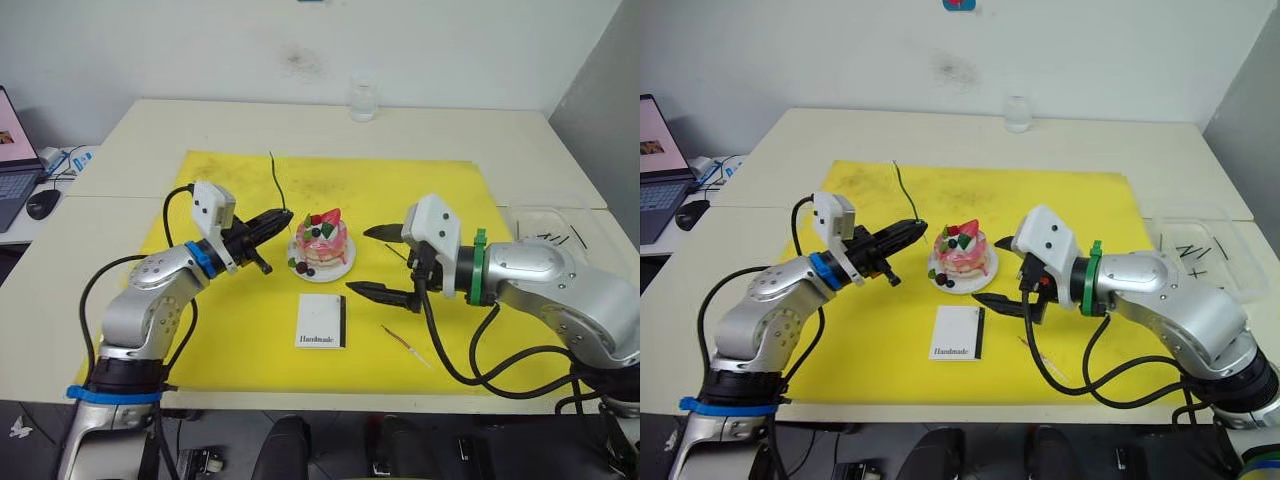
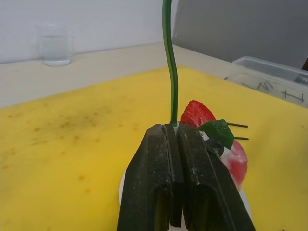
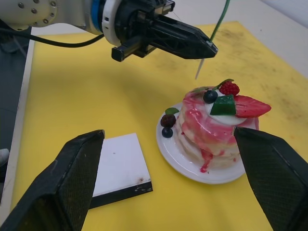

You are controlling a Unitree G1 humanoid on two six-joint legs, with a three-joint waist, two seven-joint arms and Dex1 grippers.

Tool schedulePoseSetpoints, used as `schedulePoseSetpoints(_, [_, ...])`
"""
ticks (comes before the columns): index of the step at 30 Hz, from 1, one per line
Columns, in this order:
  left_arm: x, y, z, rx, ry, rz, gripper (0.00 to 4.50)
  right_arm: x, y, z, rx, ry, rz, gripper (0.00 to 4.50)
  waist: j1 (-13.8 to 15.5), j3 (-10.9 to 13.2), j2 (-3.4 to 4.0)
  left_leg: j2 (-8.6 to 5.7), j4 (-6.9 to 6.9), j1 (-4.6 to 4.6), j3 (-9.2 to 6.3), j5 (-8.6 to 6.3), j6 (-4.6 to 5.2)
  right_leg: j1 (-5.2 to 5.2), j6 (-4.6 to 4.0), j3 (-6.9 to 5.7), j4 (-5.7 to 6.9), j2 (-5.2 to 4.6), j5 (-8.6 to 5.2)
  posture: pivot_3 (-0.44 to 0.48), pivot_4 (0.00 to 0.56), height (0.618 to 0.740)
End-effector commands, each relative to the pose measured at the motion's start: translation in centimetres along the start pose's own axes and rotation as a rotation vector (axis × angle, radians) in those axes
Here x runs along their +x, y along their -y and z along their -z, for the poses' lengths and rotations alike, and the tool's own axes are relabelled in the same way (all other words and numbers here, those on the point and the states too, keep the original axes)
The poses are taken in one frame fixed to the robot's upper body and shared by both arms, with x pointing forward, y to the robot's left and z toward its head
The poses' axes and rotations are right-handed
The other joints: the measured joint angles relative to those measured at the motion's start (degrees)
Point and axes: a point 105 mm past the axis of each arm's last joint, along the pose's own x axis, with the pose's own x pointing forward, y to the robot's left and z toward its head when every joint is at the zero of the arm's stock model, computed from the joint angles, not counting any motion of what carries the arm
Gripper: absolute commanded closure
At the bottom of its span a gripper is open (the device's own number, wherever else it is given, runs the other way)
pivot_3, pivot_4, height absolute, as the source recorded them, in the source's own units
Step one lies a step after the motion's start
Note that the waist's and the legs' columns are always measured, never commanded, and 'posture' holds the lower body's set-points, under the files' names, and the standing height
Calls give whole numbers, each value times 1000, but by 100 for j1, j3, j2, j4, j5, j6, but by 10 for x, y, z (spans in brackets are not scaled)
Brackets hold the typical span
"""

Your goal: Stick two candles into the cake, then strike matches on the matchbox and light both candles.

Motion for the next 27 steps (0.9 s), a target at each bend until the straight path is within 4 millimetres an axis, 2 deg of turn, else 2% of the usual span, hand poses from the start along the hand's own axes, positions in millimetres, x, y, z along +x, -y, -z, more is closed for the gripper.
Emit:
schedulePoseSetpoints(1, [7,2,-10,12,38,36,4500,-3,-4,-8,-37,22,-1,33,-7,0,0,0,0,0,1,0,0,0,0,1,0,0,0,0,150,740])
schedulePoseSetpoints(10, [10,-3,-5,34,24,38,4500,-5,-3,-9,-32,13,11,33,-20,0,0,-1,1,2,-2,0,1,0,0,-1,6,1,0,0,150,740])
schedulePoseSetpoints(27, [3,-12,-11,-6,38,-2,4500,-5,-4,-7,-25,3,5,33,-22,0,0,-1,10,3,-3,0,1,0,-1,0,16,2,1,0,150,740])
